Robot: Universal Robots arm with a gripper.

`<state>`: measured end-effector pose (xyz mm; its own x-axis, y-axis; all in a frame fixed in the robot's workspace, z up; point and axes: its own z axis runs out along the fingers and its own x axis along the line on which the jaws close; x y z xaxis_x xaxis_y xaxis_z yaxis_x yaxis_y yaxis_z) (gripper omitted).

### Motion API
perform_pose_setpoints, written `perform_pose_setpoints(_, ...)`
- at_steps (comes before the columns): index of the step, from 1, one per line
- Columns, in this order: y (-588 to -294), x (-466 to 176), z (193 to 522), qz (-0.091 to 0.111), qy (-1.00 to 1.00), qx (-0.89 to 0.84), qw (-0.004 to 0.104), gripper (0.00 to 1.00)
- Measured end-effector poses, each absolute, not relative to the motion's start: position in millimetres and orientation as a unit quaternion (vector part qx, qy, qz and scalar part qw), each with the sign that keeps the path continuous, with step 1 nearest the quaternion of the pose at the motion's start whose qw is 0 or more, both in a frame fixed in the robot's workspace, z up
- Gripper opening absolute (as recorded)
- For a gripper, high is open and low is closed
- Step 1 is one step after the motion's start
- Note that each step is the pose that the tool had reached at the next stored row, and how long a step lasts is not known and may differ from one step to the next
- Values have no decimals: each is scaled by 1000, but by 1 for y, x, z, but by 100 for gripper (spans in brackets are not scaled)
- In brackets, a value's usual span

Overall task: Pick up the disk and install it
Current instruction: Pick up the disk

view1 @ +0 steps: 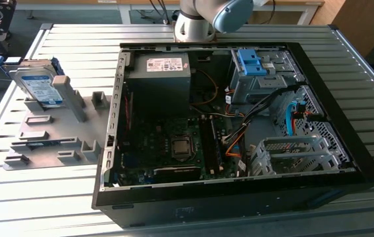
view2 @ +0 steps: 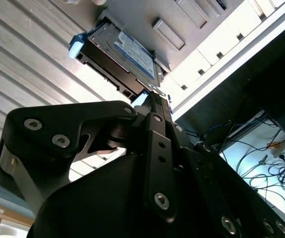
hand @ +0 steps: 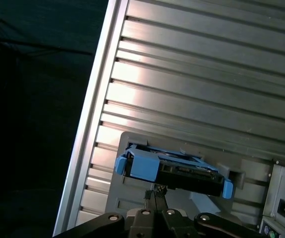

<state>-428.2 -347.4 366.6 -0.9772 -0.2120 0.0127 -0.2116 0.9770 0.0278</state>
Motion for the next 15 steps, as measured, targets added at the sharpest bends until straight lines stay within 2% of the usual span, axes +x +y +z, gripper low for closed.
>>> perform_pose_setpoints(15, -347, -428, 367, -13, -992, 122, 8, 11)
